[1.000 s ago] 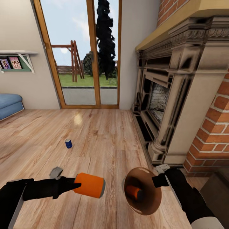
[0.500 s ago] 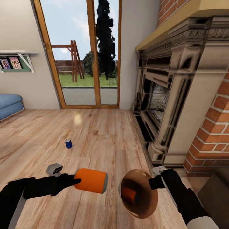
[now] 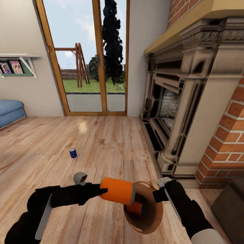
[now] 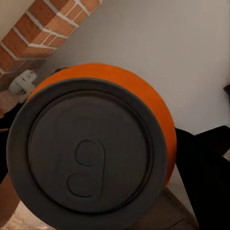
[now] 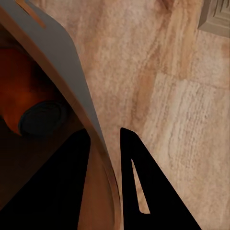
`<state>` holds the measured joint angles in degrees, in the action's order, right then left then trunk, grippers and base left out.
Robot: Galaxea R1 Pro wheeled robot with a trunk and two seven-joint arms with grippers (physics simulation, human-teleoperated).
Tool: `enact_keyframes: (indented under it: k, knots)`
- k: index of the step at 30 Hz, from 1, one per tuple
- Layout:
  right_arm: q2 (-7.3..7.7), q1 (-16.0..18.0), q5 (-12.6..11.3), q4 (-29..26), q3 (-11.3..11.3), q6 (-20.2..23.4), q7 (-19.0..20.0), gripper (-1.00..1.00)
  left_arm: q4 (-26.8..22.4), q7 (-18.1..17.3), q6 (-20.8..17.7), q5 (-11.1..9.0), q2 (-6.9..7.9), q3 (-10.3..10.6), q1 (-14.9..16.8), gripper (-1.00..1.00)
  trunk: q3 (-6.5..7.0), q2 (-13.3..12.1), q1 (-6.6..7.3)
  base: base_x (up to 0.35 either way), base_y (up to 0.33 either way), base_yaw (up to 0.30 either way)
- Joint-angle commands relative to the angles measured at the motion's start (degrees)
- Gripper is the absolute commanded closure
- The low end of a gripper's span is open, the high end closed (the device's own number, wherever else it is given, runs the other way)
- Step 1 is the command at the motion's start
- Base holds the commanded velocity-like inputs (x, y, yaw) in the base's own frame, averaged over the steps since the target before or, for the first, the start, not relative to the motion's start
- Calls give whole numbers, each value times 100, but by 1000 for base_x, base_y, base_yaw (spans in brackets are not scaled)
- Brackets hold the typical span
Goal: Put the three can of soda from the living room inside the tash can in the kitchen.
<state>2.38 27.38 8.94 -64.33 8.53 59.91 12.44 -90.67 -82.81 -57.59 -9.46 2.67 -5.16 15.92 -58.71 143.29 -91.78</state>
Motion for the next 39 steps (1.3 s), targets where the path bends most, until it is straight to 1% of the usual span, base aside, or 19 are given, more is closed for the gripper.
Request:
enact_keyframes:
  k: [1, 3, 6, 7, 8, 10, 11, 12, 16, 17, 21, 24, 25, 26, 29, 34, 39]
  knots:
    - [-9, 12, -137, 14, 15, 9, 7, 100, 1, 62, 1, -2, -13, 61, 4, 100, 1, 1, 1, 0, 0, 0]
    - [-25, 67, -138, 84, 51, 9, -60, 100, 10, 269, 3, 0, -79, 191, 11, 100, 1, 1, 1, 0, 0, 0]
    - [-35, 109, -140, 120, 65, 9, -119, 100, 17, 419, 7, 3, -121, 245, 12, 100, 1, 1, 1, 0, 0, 0]
    - [-47, 128, -139, 134, 70, 9, -144, 100, 19, 527, 12, 4, -152, 298, 14, 100, 1, 1, 1, 0, 0, 0]
    - [-59, 140, -139, 142, 73, 9, -160, 100, 21, 648, 18, 4, -186, 404, 15, 100, 1, 1, 1, 0, 0, 0]
    - [-73, 175, -138, 151, 77, 9, -177, 100, 28, 960, 31, 6, -224, 697, 16, 100, 1, 1, 1, 0, 0, 0]
    - [-76, 185, -138, 153, 77, 9, -179, 100, 29, 1053, 34, 4, -231, 768, 14, 100, 1, 1, 1, 0, 0, 0]
    - [-81, 199, -138, 155, 78, 9, -183, 100, 30, 1228, 38, 2, -241, 887, 15, 100, 1, 1, 1, 0, 0, 0]
    - [-85, 216, -138, 157, 79, 9, -187, 100, 33, 1524, 49, 3, -296, 1039, 16, 100, 1, 1, 1, 0, 0, 0]
    - [-86, 220, -138, 157, 79, 9, -188, 100, 37, 1655, 60, 9, -321, 1077, 16, 100, 1, 1, 1, 0, 0, 0]
    - [-91, 222, -139, 158, 84, 9, -189, 100, 40, 1866, 68, 13, -371, 1116, 16, 100, 1, 1, 1, 0, 0, 0]
    - [-137, 223, -138, 158, 87, 9, -191, 100, 41, 2053, 74, 20, -430, 1273, 16, 100, 1, 1, 1, 0, 0, 0]
    - [-155, 224, -138, 158, 87, 9, -193, 100, 41, 2195, 77, 21, -443, 1346, 16, 100, 1, 1, 1, 0, 0, 0]
    - [-163, 224, -138, 158, 87, 9, -194, 100, 41, 2278, 81, 21, -448, 1379, 16, 100, 1, 1, 1, 0, 0, 0]
    - [-233, 224, -138, 158, 139, 9, -218, 100, 41, 2711, 161, 23, -485, 1513, 14, 100, 1, 1, 1, 0, 0, 0]
    - [-320, 230, -142, 158, 191, 9, -457, 100, 41, 3183, 203, 24, -501, 1786, 16, 100, 1, 1, 1, 0, 0, 0]
    - [-360, 232, -138, 158, 198, 9, -511, 100, 41, 3534, 210, 26, -499, 1868, 16, 100, 1, 1, 1, 0, 0, 0]
